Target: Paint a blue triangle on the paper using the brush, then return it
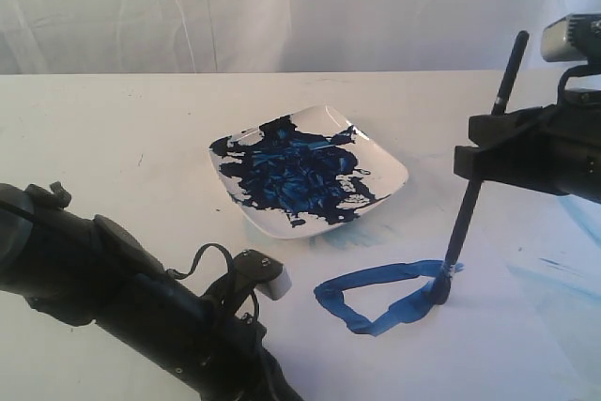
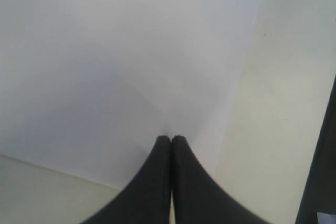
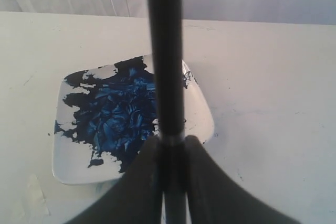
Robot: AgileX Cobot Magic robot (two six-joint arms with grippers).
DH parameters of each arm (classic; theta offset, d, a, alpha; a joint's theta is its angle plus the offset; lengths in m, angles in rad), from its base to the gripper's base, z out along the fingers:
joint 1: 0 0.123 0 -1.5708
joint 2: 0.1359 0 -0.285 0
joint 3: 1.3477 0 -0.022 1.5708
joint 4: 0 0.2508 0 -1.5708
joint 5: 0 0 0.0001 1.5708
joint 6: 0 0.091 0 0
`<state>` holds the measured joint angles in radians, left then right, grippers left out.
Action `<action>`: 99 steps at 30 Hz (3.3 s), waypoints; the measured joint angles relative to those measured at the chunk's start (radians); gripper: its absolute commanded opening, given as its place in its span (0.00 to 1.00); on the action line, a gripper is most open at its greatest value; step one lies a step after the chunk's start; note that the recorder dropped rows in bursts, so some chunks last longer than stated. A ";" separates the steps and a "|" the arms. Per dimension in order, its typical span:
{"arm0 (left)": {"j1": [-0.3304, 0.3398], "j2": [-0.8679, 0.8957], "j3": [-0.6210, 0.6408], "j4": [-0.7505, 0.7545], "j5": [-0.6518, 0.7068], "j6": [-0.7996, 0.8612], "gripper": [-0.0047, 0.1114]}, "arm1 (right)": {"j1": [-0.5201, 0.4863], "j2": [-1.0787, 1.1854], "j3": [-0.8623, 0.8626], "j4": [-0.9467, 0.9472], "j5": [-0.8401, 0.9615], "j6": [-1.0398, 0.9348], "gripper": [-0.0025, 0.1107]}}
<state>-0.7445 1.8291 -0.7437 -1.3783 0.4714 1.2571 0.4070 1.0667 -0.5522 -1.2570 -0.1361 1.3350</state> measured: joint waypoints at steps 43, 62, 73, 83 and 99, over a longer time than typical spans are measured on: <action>0.000 0.000 0.000 0.000 0.000 0.000 0.04 | 0.000 0.109 -0.090 0.008 0.051 -0.089 0.02; 0.000 0.000 0.000 0.000 0.000 0.000 0.04 | 0.000 0.136 -0.120 0.004 0.059 -0.150 0.02; 0.000 0.000 0.000 0.000 0.000 0.000 0.04 | 0.000 0.177 -0.124 0.002 -0.034 -0.175 0.02; 0.000 0.000 0.000 0.000 0.000 0.000 0.04 | 0.000 0.177 -0.124 0.002 -0.036 -0.149 0.02; 0.000 0.000 0.000 0.000 0.000 0.000 0.04 | 0.000 0.105 -0.059 0.002 -0.064 -0.078 0.02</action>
<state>-0.7445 1.8291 -0.7437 -1.3783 0.4714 1.2571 0.4070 1.1717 -0.6113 -1.2550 -0.2005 1.2570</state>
